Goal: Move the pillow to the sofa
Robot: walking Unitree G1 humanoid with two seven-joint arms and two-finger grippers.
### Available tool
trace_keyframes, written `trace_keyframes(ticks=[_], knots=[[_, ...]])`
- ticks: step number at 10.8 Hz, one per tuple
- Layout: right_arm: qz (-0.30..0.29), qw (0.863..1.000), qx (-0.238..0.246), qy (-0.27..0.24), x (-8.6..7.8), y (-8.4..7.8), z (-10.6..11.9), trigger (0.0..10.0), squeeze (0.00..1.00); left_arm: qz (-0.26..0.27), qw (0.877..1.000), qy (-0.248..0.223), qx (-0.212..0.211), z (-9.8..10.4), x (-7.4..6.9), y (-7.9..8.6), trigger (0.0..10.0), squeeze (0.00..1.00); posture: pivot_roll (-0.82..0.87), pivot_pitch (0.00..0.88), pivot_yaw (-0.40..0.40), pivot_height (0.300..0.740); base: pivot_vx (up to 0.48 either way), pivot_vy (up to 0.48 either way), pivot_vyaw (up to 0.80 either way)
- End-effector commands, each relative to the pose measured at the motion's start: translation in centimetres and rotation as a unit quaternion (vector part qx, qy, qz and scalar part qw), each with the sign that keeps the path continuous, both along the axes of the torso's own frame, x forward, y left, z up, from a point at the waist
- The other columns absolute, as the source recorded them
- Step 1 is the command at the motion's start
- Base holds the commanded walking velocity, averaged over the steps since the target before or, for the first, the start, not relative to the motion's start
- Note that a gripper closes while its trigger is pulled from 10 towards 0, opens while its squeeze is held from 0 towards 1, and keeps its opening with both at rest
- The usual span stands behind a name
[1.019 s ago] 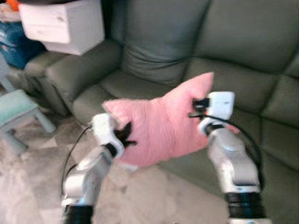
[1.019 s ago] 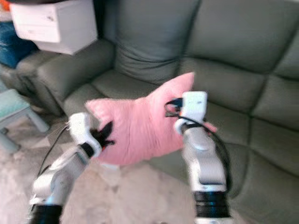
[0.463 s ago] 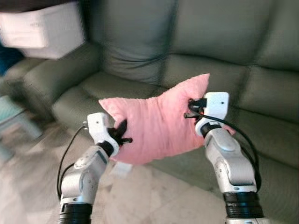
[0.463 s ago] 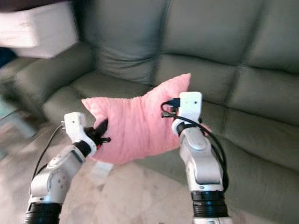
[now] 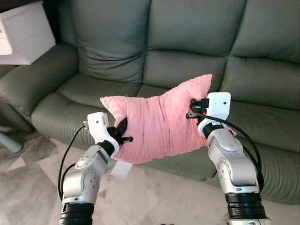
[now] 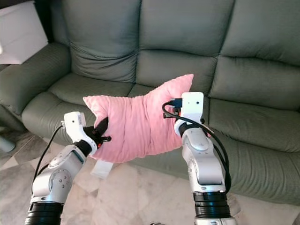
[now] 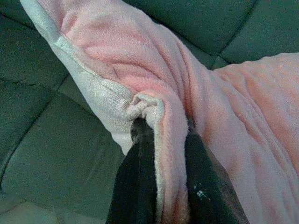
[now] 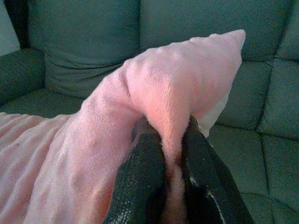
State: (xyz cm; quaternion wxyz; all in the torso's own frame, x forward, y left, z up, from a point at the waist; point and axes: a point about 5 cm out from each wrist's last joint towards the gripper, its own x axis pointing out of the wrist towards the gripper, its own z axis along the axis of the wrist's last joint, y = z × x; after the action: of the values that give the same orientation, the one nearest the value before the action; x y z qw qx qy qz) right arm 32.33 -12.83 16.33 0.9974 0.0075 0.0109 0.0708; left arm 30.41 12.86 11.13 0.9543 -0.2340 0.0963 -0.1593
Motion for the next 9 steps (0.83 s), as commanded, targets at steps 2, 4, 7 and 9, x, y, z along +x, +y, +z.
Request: trace_keyframes(ticks=[2, 4, 7, 9], knots=[[0.010, 1.000, -0.002, -0.009, -0.14, 0.39, 0.50, 10.0, 0.00, -0.014, 1.000, -0.016, -0.001, 0.57, 0.13, -0.52, 10.0, 0.00, -0.18, 0.110, 0.031, 0.740, 0.366, 0.000, -0.77], [0.010, 1.000, -0.003, -0.008, -0.14, 0.39, 0.50, 10.0, 0.00, -0.018, 1.000, -0.015, -0.001, 0.49, 0.11, -0.66, 10.0, 0.00, -0.18, 0.111, 0.031, 0.740, 0.283, 0.000, -0.77], [0.008, 1.000, -0.005, -0.008, -0.08, 0.38, 0.49, 10.0, 0.00, -0.022, 1.000, -0.013, -0.006, 0.46, 0.07, -0.87, 10.0, 0.00, -0.18, 0.110, 0.032, 0.740, 0.000, 0.000, -0.77], [0.009, 1.000, -0.006, -0.007, -0.07, 0.43, 0.48, 10.0, 0.00, -0.032, 0.999, -0.015, -0.006, 0.56, 0.05, -1.15, 10.0, 0.00, -0.18, 0.110, 0.034, 0.740, 0.000, 0.000, -0.77]])
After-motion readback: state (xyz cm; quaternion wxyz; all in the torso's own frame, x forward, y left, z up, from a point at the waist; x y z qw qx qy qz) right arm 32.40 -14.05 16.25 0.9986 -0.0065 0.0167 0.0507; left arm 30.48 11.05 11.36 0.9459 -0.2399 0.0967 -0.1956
